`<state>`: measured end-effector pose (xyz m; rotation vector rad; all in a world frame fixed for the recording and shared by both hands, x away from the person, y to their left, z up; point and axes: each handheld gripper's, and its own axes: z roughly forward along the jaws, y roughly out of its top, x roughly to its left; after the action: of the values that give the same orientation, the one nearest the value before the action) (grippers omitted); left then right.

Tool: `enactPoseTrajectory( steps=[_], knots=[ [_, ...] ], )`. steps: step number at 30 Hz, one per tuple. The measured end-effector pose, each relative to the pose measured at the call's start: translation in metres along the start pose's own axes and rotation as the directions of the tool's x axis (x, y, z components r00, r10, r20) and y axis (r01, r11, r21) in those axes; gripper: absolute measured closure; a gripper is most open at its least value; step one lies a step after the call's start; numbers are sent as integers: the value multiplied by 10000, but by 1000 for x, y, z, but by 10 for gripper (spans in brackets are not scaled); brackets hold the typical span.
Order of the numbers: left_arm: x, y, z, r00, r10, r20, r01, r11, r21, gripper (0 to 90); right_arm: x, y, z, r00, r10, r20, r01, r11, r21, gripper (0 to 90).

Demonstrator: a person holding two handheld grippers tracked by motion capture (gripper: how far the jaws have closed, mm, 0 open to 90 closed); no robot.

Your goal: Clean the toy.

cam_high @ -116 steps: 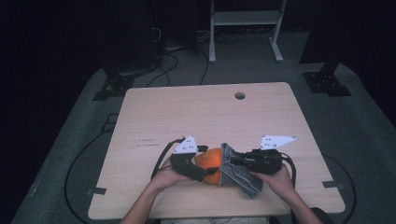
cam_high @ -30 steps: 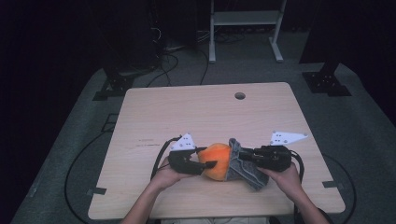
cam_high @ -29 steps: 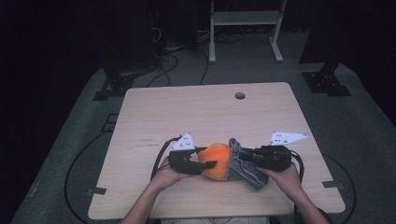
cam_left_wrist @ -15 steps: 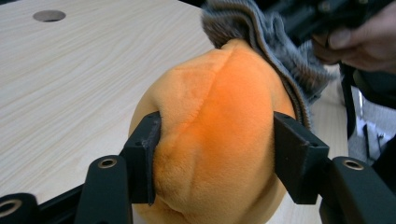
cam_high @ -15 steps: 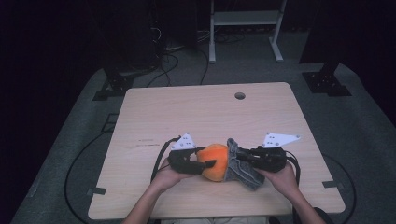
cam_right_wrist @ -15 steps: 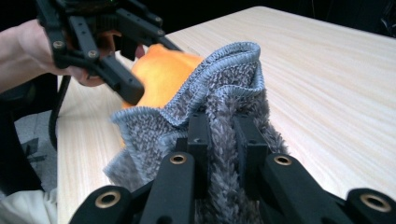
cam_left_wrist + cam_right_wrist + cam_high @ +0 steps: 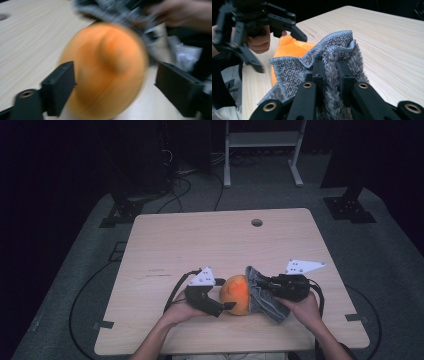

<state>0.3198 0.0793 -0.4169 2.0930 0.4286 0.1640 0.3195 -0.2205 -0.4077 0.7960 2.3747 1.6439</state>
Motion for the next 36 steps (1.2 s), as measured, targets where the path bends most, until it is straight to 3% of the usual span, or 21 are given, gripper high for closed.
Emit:
enactPoseTrajectory(
  steps=[1, 2, 3, 4, 7, 8, 10, 11, 13, 15, 18, 22, 25, 29, 36],
  knots=[
    [1, -2, 4, 10000, 32, -27, -31, 9999, 146, 116, -3, -3, -3, 9999, 119, 21, -119, 9999, -45, 786],
    [2, -6, 11, 9993, -109, 353, 108, 9999, 14, 146, -4, -6, -5, 9998, 212, -2, -212, 9998, -28, 786],
    [2, -6, 11, 9993, -109, 353, 108, 9999, 14, 192, -4, -6, -5, 9998, 212, -2, -212, 9998, -28, 786],
    [-3, -7, 12, 9993, 302, 239, -298, 9994, -192, 254, -1, -7, -8, 9999, 121, 36, -121, 9999, 25, 787],
    [-6, -6, 10, 9983, 589, 32, -589, 9982, -106, 381, 6, -5, -9, 9999, -31, -104, 31, 10000, 22, 787],
    [-6, -7, 10, 9987, 513, 23, -513, 9986, -90, 381, 12, -2, -9, 9996, -257, -95, 257, 9997, 55, 787],
    [-7, -7, 11, 9990, 444, -54, -445, 9989, -178, 418, 32, 9, -4, 9939, -780, -780, 781, 9969, -23, 787],
    [-9, -7, 12, 9987, 507, -16, -507, 9986, -140, 424, 40, 13, -1, 9903, -1065, -896, 1073, 9942, 38, 787],
    [-10, -8, 12, 9977, 680, -4, -680, 9977, -29, 438, 56, 21, 7, 9785, -1813, -979, 1845, 9825, 249, 785],
    [-9, -11, 10, 9982, 599, 35, -599, 9982, -41, 446, 56, 25, 11, 9760, -1988, -894, 2031, 9782, 423, 786],
    [-7, -15, 9, 9987, 505, 112, -504, 9986, -145, 453, 33, 24, 8, 9908, -1171, -682, 1189, 9926, 240, 786],
    [-8, -15, 10, 9981, 572, 238, -568, 9983, -156, 442, 6, 12, 0, 9988, -440, -217, 445, 9987, 233, 786],
    [-8, -15, 12, 9951, 732, 665, -726, 9973, -116, 385, -3, 2, -8, 10000, -75, -58, 76, 9998, 196, 786],
    [-15, -15, 15, 9910, 1238, 519, -1238, 9923, -32, 400, -5, -8, -17, 9999, -32, 113, 27, 9991, 412, 787],
    [-12, -19, 13, 9928, 1030, 615, -1022, 9946, -153, 401, -21, -31, -30, 9960, 742, 502, -781, 9937, 804, 787]
  ],
)
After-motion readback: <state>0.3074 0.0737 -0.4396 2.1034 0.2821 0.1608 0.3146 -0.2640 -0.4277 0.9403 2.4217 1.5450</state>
